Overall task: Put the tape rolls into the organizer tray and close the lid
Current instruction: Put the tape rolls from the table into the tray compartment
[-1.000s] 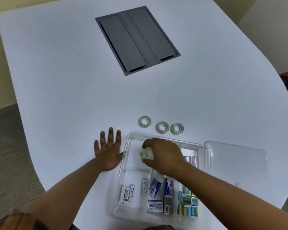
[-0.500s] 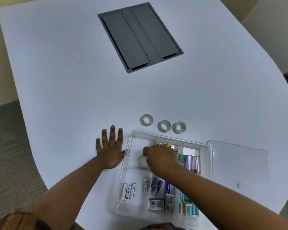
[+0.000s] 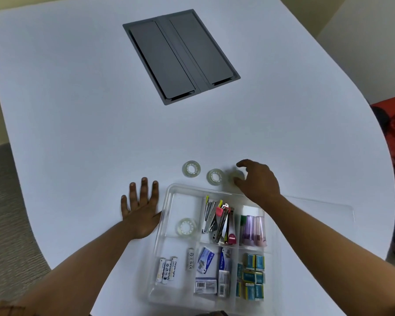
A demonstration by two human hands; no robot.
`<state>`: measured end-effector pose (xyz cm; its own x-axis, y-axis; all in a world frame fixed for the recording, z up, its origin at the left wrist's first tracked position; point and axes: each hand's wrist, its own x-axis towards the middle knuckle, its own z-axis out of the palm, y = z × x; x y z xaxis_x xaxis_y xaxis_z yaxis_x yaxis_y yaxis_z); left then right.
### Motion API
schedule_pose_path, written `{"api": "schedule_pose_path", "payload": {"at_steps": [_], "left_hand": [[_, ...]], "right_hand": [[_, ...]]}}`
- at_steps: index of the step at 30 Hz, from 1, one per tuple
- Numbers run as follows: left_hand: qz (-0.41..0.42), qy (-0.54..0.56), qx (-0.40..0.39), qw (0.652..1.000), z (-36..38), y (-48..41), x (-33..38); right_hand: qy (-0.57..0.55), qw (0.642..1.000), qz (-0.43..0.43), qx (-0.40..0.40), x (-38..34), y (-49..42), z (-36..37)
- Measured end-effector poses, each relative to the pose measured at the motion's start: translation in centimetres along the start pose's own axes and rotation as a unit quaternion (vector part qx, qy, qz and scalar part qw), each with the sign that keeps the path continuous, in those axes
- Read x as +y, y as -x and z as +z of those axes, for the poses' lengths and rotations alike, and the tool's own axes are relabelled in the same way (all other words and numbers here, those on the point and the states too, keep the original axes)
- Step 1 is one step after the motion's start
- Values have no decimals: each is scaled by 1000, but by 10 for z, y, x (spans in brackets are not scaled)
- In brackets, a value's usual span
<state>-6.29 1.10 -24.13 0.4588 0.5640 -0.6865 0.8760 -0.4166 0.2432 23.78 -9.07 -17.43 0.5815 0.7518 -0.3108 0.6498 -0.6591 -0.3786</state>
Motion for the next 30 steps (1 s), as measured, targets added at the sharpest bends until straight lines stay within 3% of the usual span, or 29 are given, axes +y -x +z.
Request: {"api": "schedule_pose_path", "payload": {"at_steps": [11, 16, 22, 30], "left_hand": [[-5, 1, -1, 1000, 0, 0, 1], [0, -1, -1, 1000, 0, -1, 0], [3, -2, 0, 1000, 1, -1, -2], [11, 4, 1, 1000, -1, 1, -1]], "right_hand": [[28, 998, 41, -36, 21, -20, 22], [-3, 999, 32, 8, 6, -13, 10], [-96, 991, -94, 22, -37, 35, 8], [24, 964, -260, -39, -62, 90, 53]]}}
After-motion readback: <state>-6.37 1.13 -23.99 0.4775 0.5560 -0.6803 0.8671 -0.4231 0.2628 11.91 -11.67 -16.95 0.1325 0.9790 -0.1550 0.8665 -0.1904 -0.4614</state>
